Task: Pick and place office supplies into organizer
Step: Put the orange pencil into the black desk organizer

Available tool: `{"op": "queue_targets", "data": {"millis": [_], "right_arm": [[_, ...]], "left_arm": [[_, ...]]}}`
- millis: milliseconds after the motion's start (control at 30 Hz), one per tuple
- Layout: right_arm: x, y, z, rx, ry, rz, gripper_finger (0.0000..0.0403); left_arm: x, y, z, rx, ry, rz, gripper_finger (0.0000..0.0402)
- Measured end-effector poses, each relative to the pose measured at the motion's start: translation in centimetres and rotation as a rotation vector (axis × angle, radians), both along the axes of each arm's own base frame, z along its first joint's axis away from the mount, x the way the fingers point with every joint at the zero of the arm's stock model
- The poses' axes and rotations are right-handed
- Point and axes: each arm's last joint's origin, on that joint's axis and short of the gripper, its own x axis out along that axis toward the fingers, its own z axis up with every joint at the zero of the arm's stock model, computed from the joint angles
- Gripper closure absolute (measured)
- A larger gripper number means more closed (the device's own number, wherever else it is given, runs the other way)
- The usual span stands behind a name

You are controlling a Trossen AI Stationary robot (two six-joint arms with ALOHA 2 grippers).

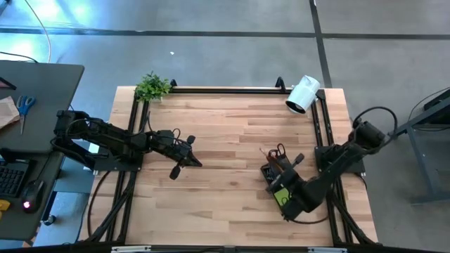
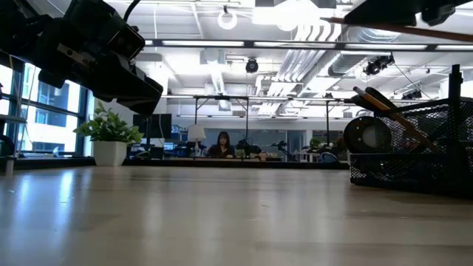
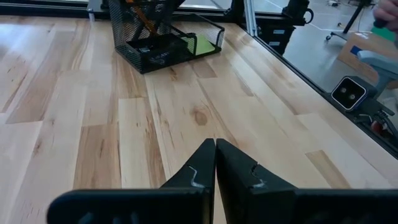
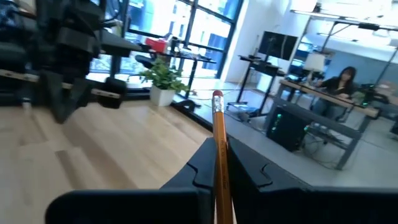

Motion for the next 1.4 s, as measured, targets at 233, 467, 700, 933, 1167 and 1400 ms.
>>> {"op": "queue_targets", "data": {"millis": [233,467,700,933,1167,1400], "right_arm": [[-0.1,-1.9,-1.1,-0.017,0.011,-0.05,0.0383],[-2.9,-4.6,-5.8,0.07,-0.096,-0.06,0.0391],[-2.7,-4.7,-5.9,0.089,-0.145,-0.06,0.0384],[-1.7,-4.5,-4.0,0.074,-0.116,-0.085,0.0388],[-2.0,-5.8,-5.2,0.068,-0.109,-0.126,0.0381],[-2.4,-6.6,-6.3,0.086,-0.129,-0.143,0.038]], "left_arm": [[0.0,0.0,0.0,0.0,0.003,0.0,0.0399],[0.0,0.0,-0.1,0.0,0.009,0.0,0.0399],[0.0,0.0,0.0,0.018,-0.004,0.002,0.0399],[0.0,0.0,0.0,0.016,-0.002,0.001,0.0399],[0.0,0.0,-0.1,0.016,0.006,0.001,0.0399],[0.0,0.0,-0.1,0.019,0.005,0.0,0.0399]]}}
